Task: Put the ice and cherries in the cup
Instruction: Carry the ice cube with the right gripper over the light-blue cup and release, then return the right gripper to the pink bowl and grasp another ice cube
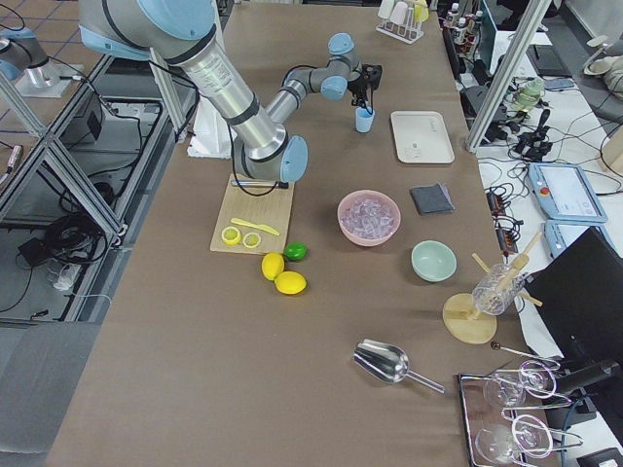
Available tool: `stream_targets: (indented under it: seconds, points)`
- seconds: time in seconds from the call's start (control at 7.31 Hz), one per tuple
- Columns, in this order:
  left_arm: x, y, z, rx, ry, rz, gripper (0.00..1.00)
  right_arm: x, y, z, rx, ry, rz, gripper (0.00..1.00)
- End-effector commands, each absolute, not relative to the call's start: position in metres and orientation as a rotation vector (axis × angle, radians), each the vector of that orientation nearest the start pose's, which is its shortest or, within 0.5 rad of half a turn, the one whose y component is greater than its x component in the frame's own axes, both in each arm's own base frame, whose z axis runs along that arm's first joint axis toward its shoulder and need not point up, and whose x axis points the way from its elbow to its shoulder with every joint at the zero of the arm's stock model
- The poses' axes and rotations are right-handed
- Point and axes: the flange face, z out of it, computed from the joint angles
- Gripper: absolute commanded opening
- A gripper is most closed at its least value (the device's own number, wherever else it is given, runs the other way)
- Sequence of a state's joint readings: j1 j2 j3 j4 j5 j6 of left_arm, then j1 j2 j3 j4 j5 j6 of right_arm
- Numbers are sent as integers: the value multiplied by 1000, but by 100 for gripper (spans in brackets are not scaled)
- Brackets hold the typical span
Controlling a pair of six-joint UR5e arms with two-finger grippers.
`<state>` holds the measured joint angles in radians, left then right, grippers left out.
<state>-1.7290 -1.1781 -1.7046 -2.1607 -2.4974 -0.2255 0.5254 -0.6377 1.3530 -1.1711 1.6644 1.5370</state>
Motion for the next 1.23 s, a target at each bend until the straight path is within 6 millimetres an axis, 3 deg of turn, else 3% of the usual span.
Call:
stream_targets:
  seconds: [0.0,0.27,0.41,0.55,0.68,0.96,1.09]
  points:
    - [-105,-318,679,275,930,-201,98,-576,-484,131,300,-1085,170,100]
    - [-106,-319,679,276,930,-202,98,-503,-499,199,323,-932,96,99]
    - [-106,-319,678,278,930,-201,98,-447,-504,239,344,-900,36,99]
    - [-106,-319,677,279,930,-201,98,-381,-514,293,338,-859,-45,99]
    - [-105,-319,677,278,930,-201,98,-333,-522,337,335,-821,-112,99]
    - [-106,-318,676,285,930,-198,98,-285,-519,412,338,-713,-225,99]
    - [-105,-318,675,287,931,-197,98,-278,-517,423,344,-686,-254,99]
